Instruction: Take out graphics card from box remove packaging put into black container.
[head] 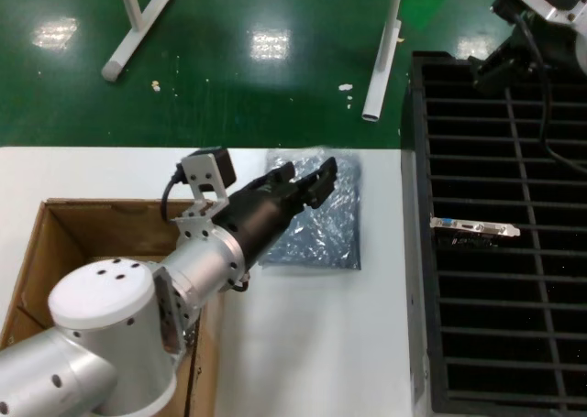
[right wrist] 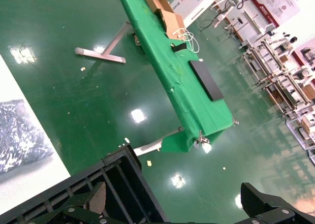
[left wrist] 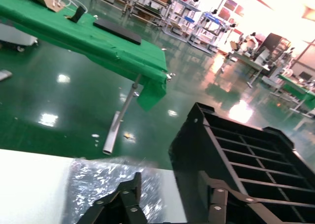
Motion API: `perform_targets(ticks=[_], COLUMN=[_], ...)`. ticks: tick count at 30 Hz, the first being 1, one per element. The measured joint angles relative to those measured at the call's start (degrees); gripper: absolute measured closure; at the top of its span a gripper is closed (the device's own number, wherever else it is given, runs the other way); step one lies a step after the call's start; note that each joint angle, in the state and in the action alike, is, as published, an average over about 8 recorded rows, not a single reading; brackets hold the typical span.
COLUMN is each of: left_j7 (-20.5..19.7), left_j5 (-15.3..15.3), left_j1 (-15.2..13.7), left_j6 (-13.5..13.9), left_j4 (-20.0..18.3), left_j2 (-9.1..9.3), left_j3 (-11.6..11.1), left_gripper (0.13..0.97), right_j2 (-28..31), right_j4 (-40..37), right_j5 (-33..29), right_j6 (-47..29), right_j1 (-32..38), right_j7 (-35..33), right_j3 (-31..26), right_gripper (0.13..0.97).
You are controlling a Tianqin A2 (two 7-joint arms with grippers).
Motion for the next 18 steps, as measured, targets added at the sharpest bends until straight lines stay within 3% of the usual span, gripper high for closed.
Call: perform_targets(ticks=[5,10,13,16,18], left_j7=[-2.06,1.32,3.99,5.79,6.45], left_j5=[0.0,1.14,4.22,9.68,12.95], left_j1=[-1.95,-3.61,-3.29,-1.6,-0.36], left_j6=[1.29,1.1,0.69,0.23,0.01], left_j4=[-3.61,-9.85,-13.34,-15.83,-16.77], left_j2=[-3.46,-7.12,-8.34,-8.27,-7.85], left_j3=[1.92,1.14,-2.07,-7.76,-11.3], left_gripper=[0.657,0.517,0.461,0.461,0.416], right_j2=[-0.94,-2.22,-3.3,-4.81,-6.04], right_j4=[1.29,4.81,7.99,11.89,14.65], right_j5=[-1.22,-3.12,-4.08,-4.48,-4.44], right_j6=[-0.39,0.01,0.99,2.83,4.52], right_j1=[-0.51,-1.46,-2.17,-3.09,-3.89], right_j7=[0.02,0.3,0.34,0.07,-0.36], right_j3=[0.68,2.26,3.68,5.48,6.76], right_gripper=[0.129,0.129,0.129,0.129,0.129])
